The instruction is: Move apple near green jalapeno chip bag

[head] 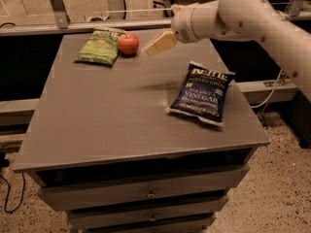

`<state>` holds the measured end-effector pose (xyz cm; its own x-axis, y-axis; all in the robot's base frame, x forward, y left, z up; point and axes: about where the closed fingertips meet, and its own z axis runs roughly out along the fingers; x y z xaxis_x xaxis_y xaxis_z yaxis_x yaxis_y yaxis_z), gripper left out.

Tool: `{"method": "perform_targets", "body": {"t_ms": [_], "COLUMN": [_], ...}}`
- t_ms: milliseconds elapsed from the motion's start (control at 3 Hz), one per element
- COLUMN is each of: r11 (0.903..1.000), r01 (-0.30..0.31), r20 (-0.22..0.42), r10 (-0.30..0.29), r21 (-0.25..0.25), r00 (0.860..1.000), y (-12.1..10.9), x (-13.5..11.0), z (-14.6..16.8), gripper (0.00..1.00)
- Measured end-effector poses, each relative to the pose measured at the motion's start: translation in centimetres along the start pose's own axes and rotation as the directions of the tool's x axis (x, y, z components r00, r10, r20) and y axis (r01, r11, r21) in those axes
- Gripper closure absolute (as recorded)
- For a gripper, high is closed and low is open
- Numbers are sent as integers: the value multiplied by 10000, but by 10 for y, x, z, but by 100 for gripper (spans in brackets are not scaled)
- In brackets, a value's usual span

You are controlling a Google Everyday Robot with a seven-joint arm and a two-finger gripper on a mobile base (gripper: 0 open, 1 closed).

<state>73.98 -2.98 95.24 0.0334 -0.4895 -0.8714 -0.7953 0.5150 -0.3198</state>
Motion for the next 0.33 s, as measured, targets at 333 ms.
{"method": "perform_targets", "body": {"t_ms": [333], "r11": [9970], "r01": [174], "r20": [-245], "r10": [-155], "r21": [761], "r00": [9996], "y": [10], "x": [-2], "z": [-64], "gripper": [0]}}
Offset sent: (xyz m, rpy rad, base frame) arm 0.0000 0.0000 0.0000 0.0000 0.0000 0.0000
